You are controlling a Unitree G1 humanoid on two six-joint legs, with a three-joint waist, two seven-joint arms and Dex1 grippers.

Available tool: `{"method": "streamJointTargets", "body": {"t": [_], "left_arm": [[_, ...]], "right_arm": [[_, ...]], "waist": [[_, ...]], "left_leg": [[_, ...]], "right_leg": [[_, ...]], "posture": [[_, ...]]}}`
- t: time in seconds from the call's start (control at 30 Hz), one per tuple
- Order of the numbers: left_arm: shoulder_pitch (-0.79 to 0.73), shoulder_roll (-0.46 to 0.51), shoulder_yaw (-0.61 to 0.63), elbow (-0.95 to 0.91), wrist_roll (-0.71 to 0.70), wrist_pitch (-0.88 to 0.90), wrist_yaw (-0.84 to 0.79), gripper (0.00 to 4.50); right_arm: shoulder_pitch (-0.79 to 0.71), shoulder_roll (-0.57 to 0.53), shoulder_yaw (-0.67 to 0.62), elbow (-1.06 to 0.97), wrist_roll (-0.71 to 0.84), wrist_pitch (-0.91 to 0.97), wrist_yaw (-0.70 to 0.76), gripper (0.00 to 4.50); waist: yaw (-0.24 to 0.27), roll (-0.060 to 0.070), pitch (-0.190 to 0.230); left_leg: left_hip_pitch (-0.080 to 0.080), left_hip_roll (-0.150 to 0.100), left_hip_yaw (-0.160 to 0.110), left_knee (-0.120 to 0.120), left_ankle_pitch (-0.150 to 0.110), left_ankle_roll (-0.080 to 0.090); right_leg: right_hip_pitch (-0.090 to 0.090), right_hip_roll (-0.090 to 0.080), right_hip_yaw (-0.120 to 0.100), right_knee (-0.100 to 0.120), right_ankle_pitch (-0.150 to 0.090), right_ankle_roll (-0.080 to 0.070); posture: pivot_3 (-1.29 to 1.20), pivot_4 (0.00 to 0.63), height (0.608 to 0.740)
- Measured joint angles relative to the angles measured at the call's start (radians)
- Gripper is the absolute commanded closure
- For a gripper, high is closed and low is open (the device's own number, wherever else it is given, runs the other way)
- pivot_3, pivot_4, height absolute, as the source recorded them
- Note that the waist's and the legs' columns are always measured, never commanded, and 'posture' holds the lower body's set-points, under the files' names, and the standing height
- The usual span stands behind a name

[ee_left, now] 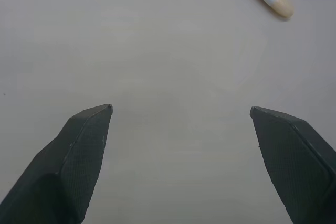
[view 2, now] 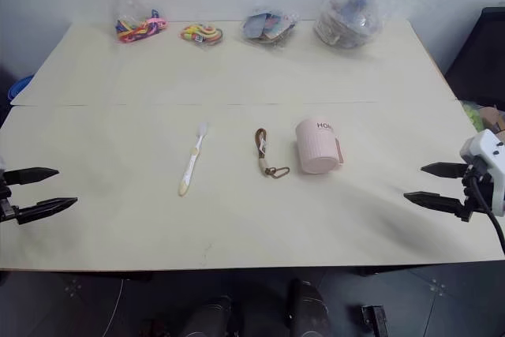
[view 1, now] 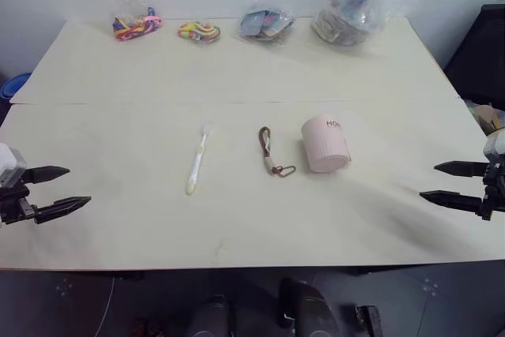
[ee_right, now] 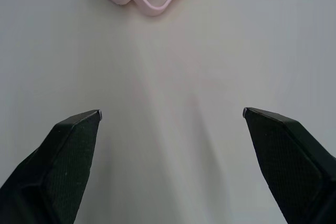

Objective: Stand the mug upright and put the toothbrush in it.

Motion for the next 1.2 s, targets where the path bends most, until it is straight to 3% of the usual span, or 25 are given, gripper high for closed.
{"method": "streamJointTargets", "body": {"t": [1.2], "left_arm": [[-0.046,-0.037,-0.008,-0.083,-0.026,0.149,0.079,0.04]], "right_arm": [[0.015,0.039,-0.005,-0.046,0.04,0.045,-0.069,0.0]], "waist": [[0.003,0.0,0.0]], "left_leg": [[0.0,-0.001,0.001,0.001,0.0,0.0]], "right_leg": [[0.0,0.0,0.001,0.001,0.0,0.0]], "posture": [[0.0,0.15,0.74]]}}
